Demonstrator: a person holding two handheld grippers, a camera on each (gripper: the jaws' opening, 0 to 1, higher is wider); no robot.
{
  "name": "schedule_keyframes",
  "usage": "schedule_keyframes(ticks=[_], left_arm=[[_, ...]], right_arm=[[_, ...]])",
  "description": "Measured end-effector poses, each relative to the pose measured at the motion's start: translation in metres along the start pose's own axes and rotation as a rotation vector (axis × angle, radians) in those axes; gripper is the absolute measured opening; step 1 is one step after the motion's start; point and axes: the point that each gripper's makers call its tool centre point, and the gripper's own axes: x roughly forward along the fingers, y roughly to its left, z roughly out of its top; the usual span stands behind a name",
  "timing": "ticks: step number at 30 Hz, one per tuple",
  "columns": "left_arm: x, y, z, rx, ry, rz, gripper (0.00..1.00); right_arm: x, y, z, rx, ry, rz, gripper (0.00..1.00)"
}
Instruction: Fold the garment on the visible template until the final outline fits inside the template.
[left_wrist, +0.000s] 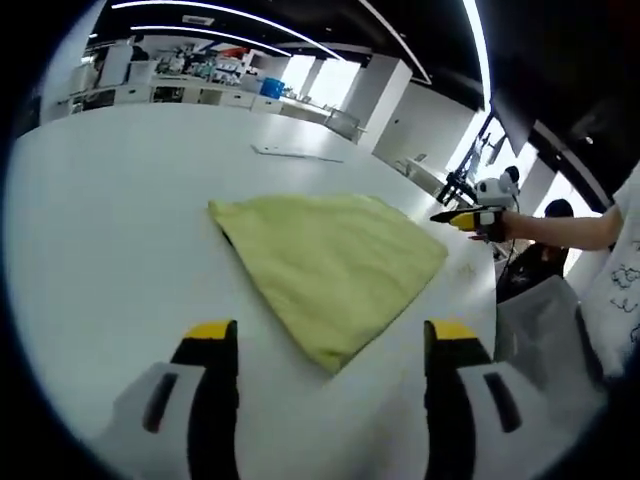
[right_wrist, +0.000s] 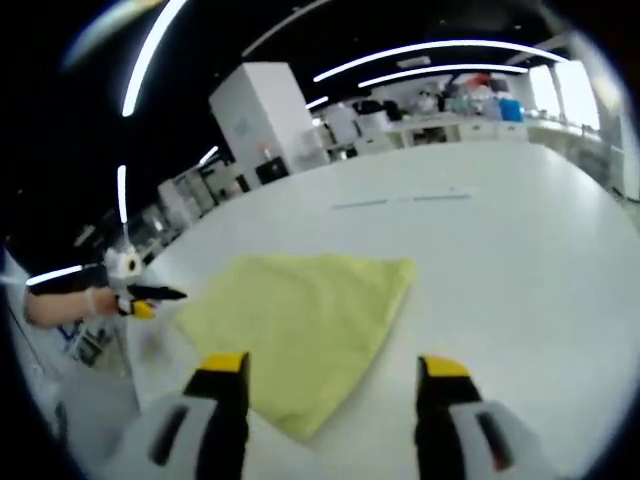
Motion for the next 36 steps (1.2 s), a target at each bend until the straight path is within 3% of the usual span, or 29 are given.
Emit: schedule_keyframes(ticks=[13,17,19,32,36], left_arm=[[-0.009,0.005,-0.016,-0.033,-0.006,0.031,0.54],[-0.009,0.002,-0.025,-0.017,0.026,0.048,0.48],[-0.008,0.001,-0.026,-0.017,0.025,0.042,0.45],[-0.002,0.009,-0.028,-0.060,0.018,0.068,0.14],[-0.001,0.008,-0.029,-0.064,0.018,0.060,0.10]], right_arm=[[-0.010,0.009,-0.026,0.032,0.024,0.011,0.53],[-0.012,0.016,-0.037,0.043,0.059,0.040,0.40],[-0.011,0.017,-0.040,0.042,0.066,0.044,0.38],[-0.006,0.024,-0.054,0.061,0.104,0.087,0.23],[-0.006,0.026,-0.056,0.077,0.109,0.092,0.16]])
